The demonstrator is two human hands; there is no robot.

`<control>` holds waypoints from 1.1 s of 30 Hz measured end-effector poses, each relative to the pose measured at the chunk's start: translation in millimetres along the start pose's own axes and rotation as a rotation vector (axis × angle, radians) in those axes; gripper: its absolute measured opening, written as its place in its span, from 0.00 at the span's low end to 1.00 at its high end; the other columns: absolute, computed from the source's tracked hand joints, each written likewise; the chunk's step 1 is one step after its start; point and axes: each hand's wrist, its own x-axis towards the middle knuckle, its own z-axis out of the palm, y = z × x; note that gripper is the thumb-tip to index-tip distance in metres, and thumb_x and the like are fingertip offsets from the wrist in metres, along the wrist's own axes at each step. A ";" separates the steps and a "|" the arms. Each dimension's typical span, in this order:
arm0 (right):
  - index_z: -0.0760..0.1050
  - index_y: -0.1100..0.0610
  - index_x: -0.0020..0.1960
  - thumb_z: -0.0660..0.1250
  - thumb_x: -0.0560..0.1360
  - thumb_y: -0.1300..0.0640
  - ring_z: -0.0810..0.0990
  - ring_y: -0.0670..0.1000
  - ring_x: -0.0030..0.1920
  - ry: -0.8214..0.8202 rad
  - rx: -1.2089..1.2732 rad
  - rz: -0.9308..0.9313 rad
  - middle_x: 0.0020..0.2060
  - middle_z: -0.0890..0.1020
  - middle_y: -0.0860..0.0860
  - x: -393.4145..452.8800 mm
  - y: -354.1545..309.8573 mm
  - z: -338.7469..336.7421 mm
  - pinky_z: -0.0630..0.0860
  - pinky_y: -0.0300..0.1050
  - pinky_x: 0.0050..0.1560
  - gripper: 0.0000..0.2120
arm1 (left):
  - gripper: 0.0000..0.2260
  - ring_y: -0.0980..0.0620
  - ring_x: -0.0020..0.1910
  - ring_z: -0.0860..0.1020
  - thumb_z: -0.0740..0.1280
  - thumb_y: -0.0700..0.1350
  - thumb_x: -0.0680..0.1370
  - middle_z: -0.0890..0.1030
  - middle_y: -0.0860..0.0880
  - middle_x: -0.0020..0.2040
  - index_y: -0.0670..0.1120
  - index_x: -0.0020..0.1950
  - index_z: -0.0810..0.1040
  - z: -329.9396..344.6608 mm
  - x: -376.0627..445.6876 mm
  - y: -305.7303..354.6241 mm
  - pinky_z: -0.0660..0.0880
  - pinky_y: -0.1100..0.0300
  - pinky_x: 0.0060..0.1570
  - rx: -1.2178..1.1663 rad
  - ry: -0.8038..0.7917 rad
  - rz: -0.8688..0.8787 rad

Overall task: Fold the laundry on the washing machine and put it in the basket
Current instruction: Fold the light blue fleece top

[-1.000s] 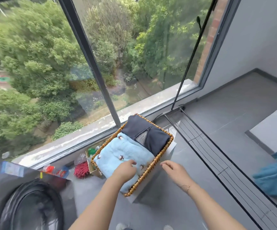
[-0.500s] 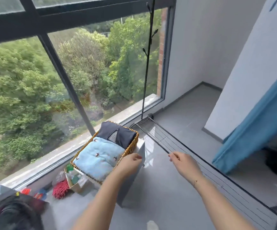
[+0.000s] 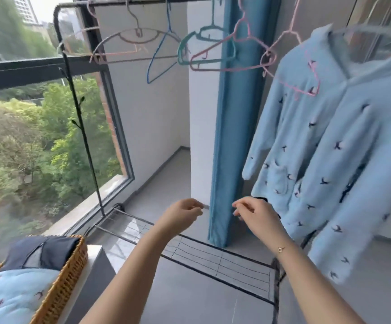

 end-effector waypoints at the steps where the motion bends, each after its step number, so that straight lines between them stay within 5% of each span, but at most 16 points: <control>1: 0.80 0.50 0.46 0.62 0.77 0.55 0.82 0.45 0.43 0.043 0.011 -0.004 0.39 0.84 0.44 5.3 9.9 -23.9 0.78 0.43 0.48 0.09 | 0.08 0.50 0.51 0.79 0.61 0.42 0.79 0.82 0.48 0.53 0.49 0.54 0.78 14.8 9.3 22.1 0.73 0.59 0.49 -0.005 -0.007 0.026; 5: 0.79 0.45 0.39 0.63 0.76 0.56 0.82 0.44 0.41 0.172 0.100 -0.018 0.36 0.84 0.43 33.1 45.6 -101.7 0.77 0.44 0.49 0.10 | 0.09 0.55 0.45 0.78 0.61 0.41 0.79 0.83 0.50 0.51 0.48 0.54 0.80 65.6 44.0 97.6 0.71 0.70 0.39 -0.043 0.016 0.103; 11: 0.80 0.47 0.40 0.64 0.76 0.57 0.83 0.44 0.42 0.284 0.125 -0.151 0.35 0.84 0.43 66.8 80.3 -223.4 0.79 0.45 0.48 0.10 | 0.09 0.53 0.46 0.81 0.62 0.39 0.79 0.84 0.51 0.49 0.47 0.52 0.81 129.8 94.1 218.0 0.69 0.74 0.34 -0.127 0.050 0.243; 14: 0.79 0.46 0.40 0.64 0.74 0.54 0.83 0.44 0.42 0.341 0.135 -0.255 0.36 0.85 0.44 79.8 80.5 -280.1 0.79 0.48 0.51 0.08 | 0.11 0.58 0.43 0.80 0.60 0.37 0.80 0.83 0.53 0.48 0.47 0.53 0.81 145.4 110.2 274.9 0.70 0.69 0.37 -0.155 0.092 0.331; 24: 0.80 0.55 0.47 0.66 0.73 0.63 0.77 0.43 0.40 0.737 0.035 -0.497 0.42 0.81 0.45 126.6 63.2 -413.8 0.71 0.29 0.42 0.06 | 0.10 0.58 0.43 0.80 0.60 0.39 0.79 0.83 0.53 0.48 0.50 0.49 0.79 152.8 150.4 415.7 0.73 0.62 0.46 -0.214 0.221 0.509; 26: 0.77 0.55 0.53 0.64 0.74 0.62 0.75 0.44 0.43 0.702 -0.019 -0.486 0.47 0.78 0.47 145.5 61.6 -432.2 0.69 0.27 0.44 0.09 | 0.08 0.56 0.43 0.79 0.62 0.40 0.79 0.83 0.52 0.48 0.48 0.52 0.79 153.2 161.5 441.0 0.75 0.61 0.45 -0.212 0.222 0.524; 30: 0.71 0.55 0.60 0.65 0.72 0.54 0.71 0.49 0.51 0.608 -0.031 -0.442 0.51 0.69 0.49 183.3 61.7 -442.7 0.68 0.41 0.54 0.16 | 0.06 0.56 0.42 0.80 0.64 0.43 0.80 0.83 0.51 0.46 0.44 0.53 0.79 158.3 175.3 468.2 0.78 0.58 0.53 -0.287 0.116 0.458; 33: 0.71 0.52 0.65 0.68 0.70 0.52 0.70 0.49 0.56 0.551 -0.089 -0.419 0.55 0.68 0.52 194.6 64.9 -442.3 0.63 0.36 0.57 0.24 | 0.09 0.55 0.43 0.80 0.64 0.47 0.80 0.83 0.51 0.46 0.44 0.55 0.79 165.5 182.3 477.6 0.77 0.56 0.56 -0.321 0.064 0.410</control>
